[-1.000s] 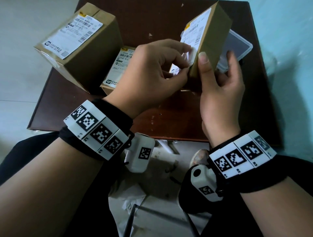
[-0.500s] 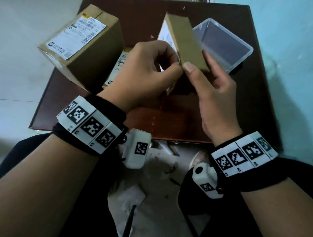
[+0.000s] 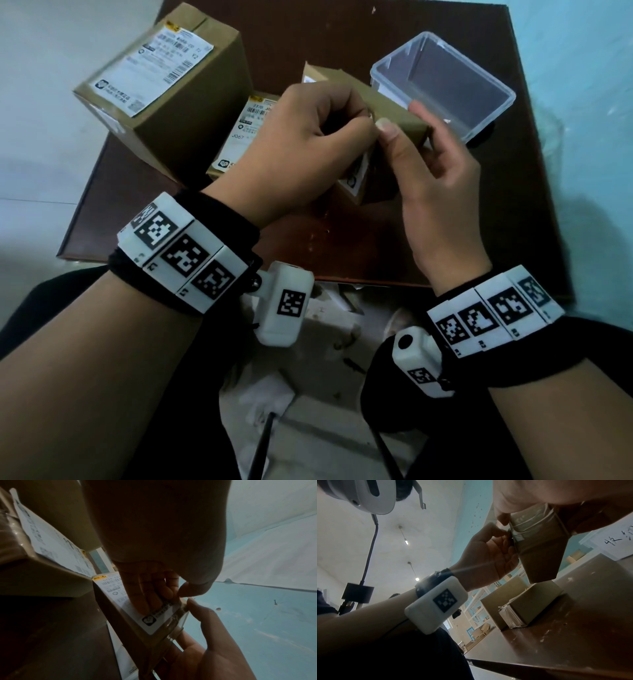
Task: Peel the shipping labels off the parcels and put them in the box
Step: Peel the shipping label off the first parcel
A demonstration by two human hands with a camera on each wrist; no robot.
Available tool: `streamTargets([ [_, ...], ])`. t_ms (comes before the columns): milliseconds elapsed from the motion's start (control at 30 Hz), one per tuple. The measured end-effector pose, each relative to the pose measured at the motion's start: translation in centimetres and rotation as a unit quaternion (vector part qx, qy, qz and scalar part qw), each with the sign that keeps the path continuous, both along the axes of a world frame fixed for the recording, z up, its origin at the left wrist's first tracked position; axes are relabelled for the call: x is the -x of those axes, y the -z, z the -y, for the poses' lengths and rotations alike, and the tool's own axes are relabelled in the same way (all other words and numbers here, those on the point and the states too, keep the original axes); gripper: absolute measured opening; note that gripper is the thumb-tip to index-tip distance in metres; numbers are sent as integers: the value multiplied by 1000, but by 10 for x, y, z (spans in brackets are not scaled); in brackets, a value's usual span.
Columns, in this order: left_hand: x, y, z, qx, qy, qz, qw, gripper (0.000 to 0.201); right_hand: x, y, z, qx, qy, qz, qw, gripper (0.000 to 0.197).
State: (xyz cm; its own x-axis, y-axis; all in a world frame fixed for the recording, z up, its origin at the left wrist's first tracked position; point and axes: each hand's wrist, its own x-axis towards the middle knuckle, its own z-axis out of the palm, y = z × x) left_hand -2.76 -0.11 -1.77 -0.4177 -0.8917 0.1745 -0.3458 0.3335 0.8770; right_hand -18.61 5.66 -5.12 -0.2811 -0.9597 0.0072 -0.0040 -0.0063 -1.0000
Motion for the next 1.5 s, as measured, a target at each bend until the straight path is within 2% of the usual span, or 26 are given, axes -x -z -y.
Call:
streamTargets([
  [167, 0, -3, 0, -8, -2, -27, 1000, 17, 0, -4, -3, -11, 14, -16, 1000, 74],
  [300, 0, -2, 1, -22, -10, -35, 999, 22, 0, -10, -4, -18, 26, -14, 999, 77],
  [533, -1, -4, 1, -38, -2, -49, 998, 18, 0, -11, -3, -17, 39, -24, 999, 80],
  [967, -1, -6, -1, -29, 8, -47, 998, 19, -2, -14, -3, 8, 76, -5, 997, 52],
  [1500, -3, -9, -1, -44, 19, -33, 998, 22, -1, -13, -1, 24, 68, 24, 997, 52],
])
